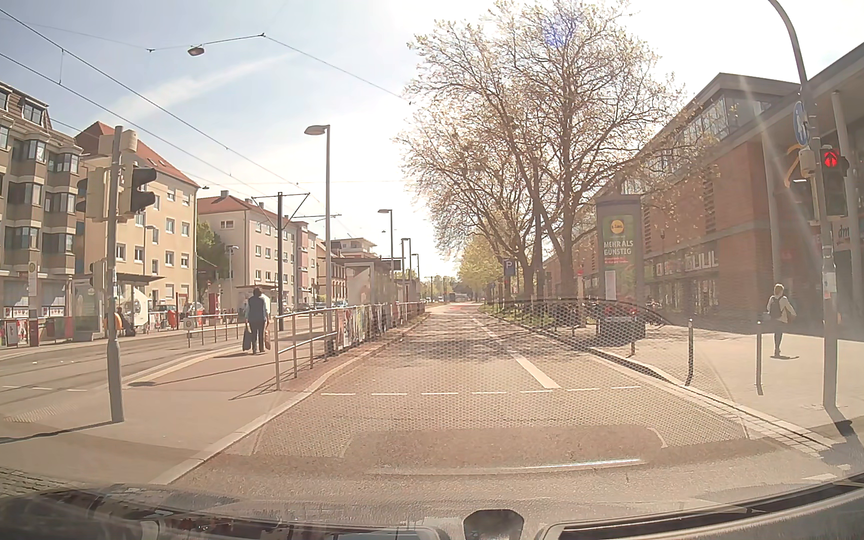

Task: Follow the waypoints while adhering to traffic rules and regulations

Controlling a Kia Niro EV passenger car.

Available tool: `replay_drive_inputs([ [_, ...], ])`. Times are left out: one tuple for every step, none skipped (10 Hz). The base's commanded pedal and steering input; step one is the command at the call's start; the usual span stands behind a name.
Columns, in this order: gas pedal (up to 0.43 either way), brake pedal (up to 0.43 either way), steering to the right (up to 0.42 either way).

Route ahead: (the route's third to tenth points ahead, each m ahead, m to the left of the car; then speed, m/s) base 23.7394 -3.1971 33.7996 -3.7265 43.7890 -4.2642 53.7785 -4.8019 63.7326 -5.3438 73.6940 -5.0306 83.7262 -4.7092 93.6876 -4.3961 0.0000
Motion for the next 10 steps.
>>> replay_drive_inputs([
  [0.000,0.201,-0.006],
  [0.000,0.201,-0.006],
  [0.000,0.201,-0.006],
  [0.000,0.201,-0.005],
  [0.000,0.201,-0.006],
  [0.000,0.201,-0.006],
  [0.000,0.201,-0.005],
  [0.000,0.207,-0.005],
  [0.000,0.201,-0.006],
  [0.000,0.201,-0.006],
])
